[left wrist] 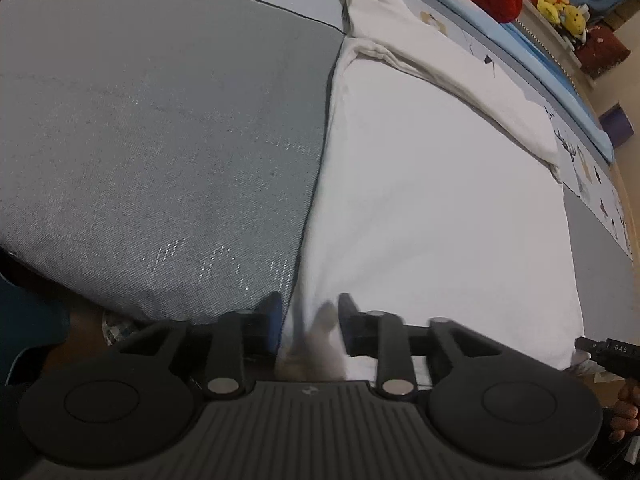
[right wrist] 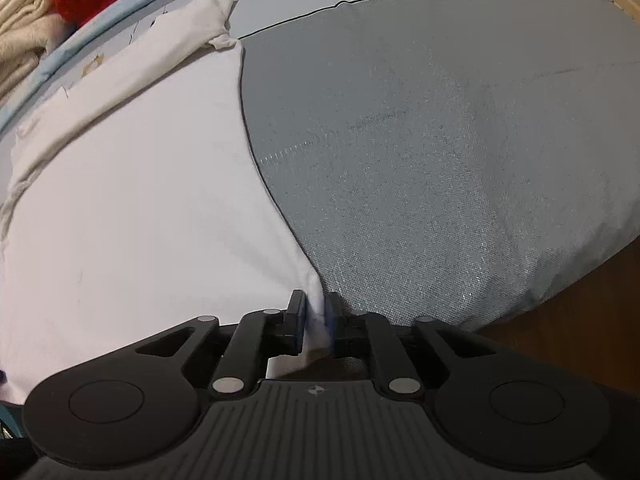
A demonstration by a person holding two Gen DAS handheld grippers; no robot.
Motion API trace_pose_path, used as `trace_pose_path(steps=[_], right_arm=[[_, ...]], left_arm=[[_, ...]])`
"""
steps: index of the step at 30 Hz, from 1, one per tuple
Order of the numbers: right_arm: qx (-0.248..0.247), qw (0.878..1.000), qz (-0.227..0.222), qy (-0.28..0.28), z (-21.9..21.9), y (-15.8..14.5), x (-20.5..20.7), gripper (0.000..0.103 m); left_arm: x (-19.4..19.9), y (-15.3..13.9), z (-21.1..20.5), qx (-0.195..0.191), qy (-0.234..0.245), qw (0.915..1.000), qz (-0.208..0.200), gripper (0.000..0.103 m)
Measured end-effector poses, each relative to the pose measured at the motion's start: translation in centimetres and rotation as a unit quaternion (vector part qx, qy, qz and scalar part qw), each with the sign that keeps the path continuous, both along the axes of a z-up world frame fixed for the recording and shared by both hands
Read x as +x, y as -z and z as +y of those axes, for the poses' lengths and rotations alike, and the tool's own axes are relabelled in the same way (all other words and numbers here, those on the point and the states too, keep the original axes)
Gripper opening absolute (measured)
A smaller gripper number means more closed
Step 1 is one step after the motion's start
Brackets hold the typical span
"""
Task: Fold small clothes
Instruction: 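Pinch the white shirt edge with the left gripper while the right gripper pinches beside it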
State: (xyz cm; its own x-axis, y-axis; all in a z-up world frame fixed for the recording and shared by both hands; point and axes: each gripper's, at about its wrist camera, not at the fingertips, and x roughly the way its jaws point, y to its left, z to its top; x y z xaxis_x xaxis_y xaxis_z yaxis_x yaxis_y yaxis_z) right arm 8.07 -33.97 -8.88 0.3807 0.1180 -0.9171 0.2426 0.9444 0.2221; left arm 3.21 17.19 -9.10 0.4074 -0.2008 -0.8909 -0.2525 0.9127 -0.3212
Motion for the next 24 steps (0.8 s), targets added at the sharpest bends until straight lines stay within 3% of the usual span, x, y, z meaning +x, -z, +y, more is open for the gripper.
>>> trace_pose_path(steps=[5, 6, 7, 8, 10, 15, 20, 24], right_arm=[[-0.01, 1.0, 0.001, -0.016, -0.2, 0.2, 0.1, 0.028], [-0.013, 1.0, 0.002, -0.02, -0.1, 0.1, -0.2, 0.028], [-0.019, 0.999, 0.001, -0.026, 0.0, 0.0, -0.2, 0.028], [-0.027, 0.999, 0.001, -0.034, 0.3, 0.0, -0.3, 0.027], [-0.038, 0.998, -0.002, -0.05, 0.9, -0.1, -0.2, 0.006], [-0.014, 0.999, -0.031, -0.023, -0.1, -1.7, -0.7, 0.006], [-0.011, 0.999, 0.003, -0.03, 0.2, -0.5, -0.6, 0.008], [-0.026, 0.999, 0.004, -0.042, 0.9, -0.2, -0.2, 0.011]], left_arm=[[0.7, 0.9, -1.9, 0.053, 0.034, 0.9978, 0.019, 0.034], [0.7, 0.8, -2.2, 0.061, 0.042, 0.9971, 0.017, 0.03], [0.7, 0.8, -2.4, 0.063, 0.047, 0.9968, 0.015, 0.011], [0.7, 0.8, -2.7, 0.062, 0.051, 0.9967, 0.012, 0.004], [0.4, 0.1, -3.1, 0.077, 0.057, 0.9954, -0.006, 0.004], [-0.4, -0.6, -3.9, 0.114, 0.102, 0.9878, -0.03, 0.005], [-0.7, 1.0, -4.7, 0.133, 0.135, 0.9818, -0.012, 0.007], [-0.1, 1.4, -3.9, 0.1, 0.084, 0.9915, -0.003, 0.008]])
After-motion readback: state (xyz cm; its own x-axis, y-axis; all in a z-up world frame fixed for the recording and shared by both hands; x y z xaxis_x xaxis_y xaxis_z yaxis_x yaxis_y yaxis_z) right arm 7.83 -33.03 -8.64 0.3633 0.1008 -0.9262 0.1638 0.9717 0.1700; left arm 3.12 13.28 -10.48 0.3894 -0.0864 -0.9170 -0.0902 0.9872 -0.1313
